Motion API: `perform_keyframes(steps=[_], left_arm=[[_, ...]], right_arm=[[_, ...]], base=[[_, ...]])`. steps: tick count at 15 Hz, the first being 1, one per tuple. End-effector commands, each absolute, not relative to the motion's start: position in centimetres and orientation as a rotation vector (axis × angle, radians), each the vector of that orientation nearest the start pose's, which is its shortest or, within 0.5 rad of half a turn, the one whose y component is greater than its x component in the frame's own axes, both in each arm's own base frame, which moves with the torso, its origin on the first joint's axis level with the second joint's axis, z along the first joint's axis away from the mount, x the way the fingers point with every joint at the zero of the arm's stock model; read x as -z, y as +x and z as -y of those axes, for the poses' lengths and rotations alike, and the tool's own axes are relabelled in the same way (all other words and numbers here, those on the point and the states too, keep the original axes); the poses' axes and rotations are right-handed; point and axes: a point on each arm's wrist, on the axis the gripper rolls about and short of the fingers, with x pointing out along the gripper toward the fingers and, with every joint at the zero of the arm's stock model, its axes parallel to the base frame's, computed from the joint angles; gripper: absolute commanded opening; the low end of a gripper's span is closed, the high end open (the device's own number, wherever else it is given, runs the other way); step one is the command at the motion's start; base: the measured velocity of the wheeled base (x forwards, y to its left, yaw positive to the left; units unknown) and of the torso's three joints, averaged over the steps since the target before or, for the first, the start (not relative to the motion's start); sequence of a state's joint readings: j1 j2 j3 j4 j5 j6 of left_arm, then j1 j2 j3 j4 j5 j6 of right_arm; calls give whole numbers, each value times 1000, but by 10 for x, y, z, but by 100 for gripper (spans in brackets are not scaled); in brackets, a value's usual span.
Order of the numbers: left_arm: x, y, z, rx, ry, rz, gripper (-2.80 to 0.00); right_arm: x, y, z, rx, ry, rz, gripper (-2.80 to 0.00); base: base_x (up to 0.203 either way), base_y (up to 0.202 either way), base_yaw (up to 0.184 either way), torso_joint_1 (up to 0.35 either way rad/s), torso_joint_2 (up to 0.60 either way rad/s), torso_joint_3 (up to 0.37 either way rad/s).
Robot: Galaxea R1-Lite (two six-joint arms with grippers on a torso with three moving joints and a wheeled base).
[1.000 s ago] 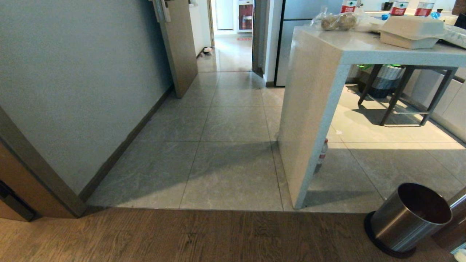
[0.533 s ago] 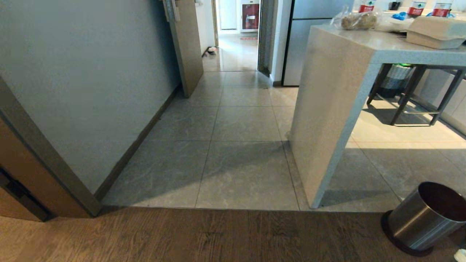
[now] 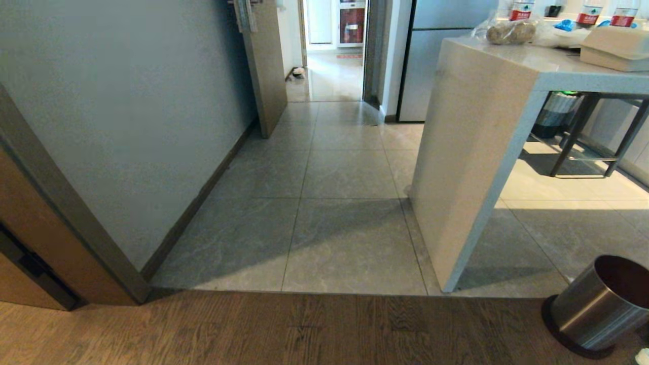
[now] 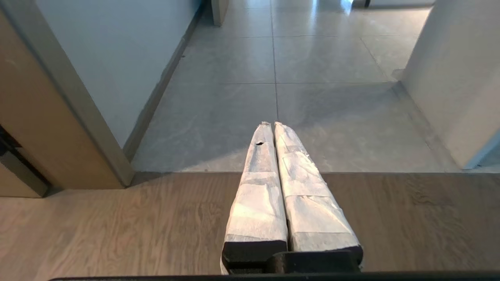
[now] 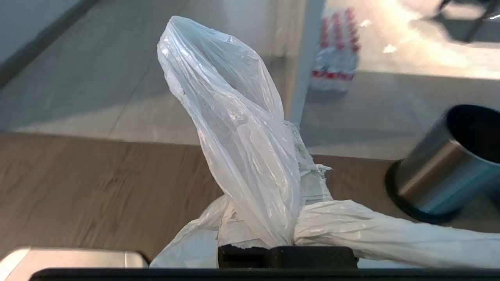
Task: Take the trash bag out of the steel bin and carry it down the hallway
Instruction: Put the trash bag at the door
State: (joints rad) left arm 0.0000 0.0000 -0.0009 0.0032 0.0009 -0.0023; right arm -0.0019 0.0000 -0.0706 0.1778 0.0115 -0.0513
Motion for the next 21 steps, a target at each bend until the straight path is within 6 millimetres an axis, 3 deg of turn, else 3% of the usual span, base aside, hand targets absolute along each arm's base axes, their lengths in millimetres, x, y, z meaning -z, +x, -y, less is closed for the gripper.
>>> perform_keyframes(steps=[1, 21], left_arm=[[-75, -23, 0, -2, -3, -5, -280], [-75, -23, 0, -2, -5, -3, -280]], right_arm=[[-77, -29, 0, -14, -51, -109, -280], [-77, -29, 0, -14, -53, -109, -280]], base=[[167, -2, 8, -4, 9, 1], [190, 0, 2, 3, 3, 3]])
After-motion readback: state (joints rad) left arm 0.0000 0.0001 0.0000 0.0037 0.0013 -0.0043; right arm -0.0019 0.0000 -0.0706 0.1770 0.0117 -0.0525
